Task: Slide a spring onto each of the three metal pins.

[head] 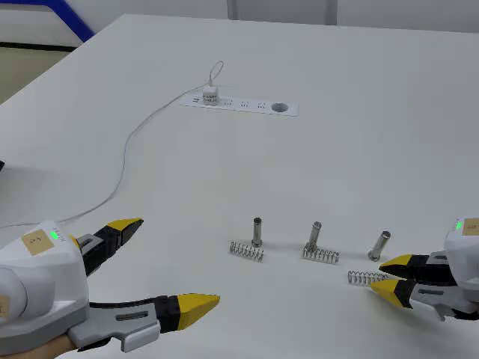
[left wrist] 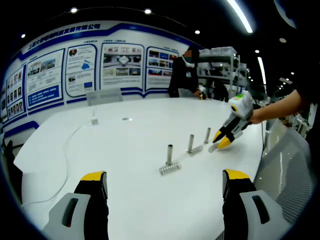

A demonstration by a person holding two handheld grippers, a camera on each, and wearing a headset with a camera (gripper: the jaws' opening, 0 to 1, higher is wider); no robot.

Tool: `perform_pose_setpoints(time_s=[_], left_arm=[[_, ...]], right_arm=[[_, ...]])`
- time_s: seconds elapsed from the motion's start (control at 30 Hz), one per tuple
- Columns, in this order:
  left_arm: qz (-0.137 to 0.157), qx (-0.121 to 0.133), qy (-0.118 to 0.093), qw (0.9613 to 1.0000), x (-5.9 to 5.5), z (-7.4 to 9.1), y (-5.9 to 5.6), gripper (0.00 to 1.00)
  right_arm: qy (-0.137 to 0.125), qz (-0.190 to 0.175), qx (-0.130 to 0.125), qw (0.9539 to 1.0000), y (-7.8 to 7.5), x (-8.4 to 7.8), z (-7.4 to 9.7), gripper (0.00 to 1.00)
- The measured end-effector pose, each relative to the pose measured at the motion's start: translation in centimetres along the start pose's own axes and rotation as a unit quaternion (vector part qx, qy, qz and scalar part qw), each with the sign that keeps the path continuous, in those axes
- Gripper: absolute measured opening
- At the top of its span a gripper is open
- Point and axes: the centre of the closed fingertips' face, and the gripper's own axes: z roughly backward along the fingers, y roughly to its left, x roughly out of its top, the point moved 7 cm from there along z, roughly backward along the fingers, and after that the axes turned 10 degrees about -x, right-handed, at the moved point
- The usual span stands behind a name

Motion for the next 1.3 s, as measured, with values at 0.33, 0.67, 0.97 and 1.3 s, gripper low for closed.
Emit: perform_pose_setpoints(time_s=[0.33,0.67,0.97,1.3], left_arm=[[0.000,0.003,0.001,1.0000,0.00,0.06,-0.02,0.97],[0.002,-0.002,0.012,0.9999,-0.35,-0.14,-0.04,0.96],[-0.002,-0.004,0.024,0.9997,-0.65,-0.14,0.02,0.95],[-0.013,-0.014,0.035,0.9992,-0.79,-0.29,-0.23,0.95]], right_arm=[[0.015,0.001,0.012,0.9998,0.20,-0.33,-0.27,0.18],[0.015,-0.014,0.016,0.9997,0.18,-0.39,-0.22,0.17],[0.014,-0.011,0.016,0.9997,0.40,-0.44,-0.16,0.14],[0.014,-0.024,0.008,0.9996,0.65,-0.39,-0.04,0.11]])
